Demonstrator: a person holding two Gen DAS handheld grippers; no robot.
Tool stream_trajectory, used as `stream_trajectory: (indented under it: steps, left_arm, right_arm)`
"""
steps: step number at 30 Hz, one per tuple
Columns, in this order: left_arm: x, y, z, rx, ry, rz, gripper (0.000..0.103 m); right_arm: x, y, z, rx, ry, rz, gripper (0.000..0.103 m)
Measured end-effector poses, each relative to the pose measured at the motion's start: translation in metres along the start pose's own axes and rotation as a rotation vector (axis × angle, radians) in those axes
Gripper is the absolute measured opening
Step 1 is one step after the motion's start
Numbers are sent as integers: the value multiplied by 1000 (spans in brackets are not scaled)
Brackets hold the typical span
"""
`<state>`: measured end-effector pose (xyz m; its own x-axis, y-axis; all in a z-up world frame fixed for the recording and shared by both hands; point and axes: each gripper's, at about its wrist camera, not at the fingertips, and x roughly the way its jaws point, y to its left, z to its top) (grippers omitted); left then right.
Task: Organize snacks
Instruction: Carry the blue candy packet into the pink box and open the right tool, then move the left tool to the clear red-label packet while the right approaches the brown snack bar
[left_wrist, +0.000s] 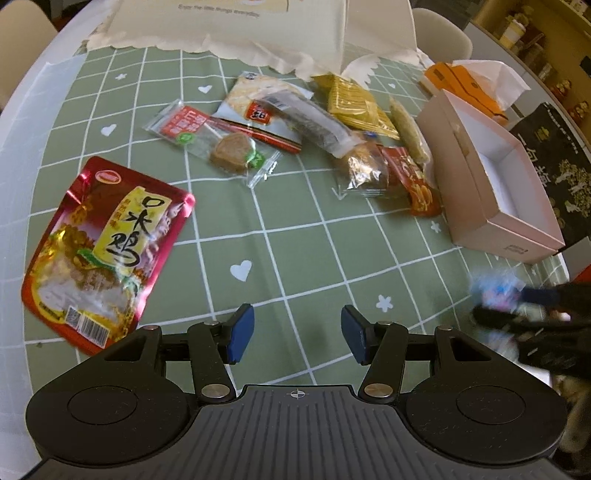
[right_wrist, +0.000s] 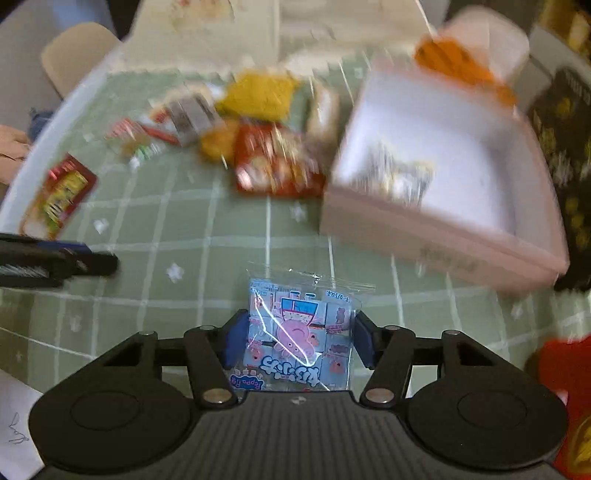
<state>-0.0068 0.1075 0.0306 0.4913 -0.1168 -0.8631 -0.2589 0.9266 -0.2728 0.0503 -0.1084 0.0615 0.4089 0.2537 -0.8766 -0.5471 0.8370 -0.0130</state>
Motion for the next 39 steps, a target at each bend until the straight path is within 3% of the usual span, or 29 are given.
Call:
stream_trajectory:
  steps: [7,13,17,25,33,39]
  left_arm:
    - [2,-8,2,0,10,-17,58]
    - [-3,0,-5,-25,23,5,58]
    - [-8,10,-7,-55,17,32,57]
    - [-19,24,-2,-79,-21,40,57]
    - [-55,78,22,-193,-206,68,57]
    - [-39,128,44,-227,-214,161,57]
  right_arm:
    - [-22,-21,55,-42,-133,-49,59]
    - [14,-59,83,6,-119,-125,59]
    - [32,-77,88,54,-94,-112,61]
    - [37,-68,90,69,-92,-138,65]
    - [12,-7,87,59,-149,1,64]
    - [28,64,82,-25,-93,128,67]
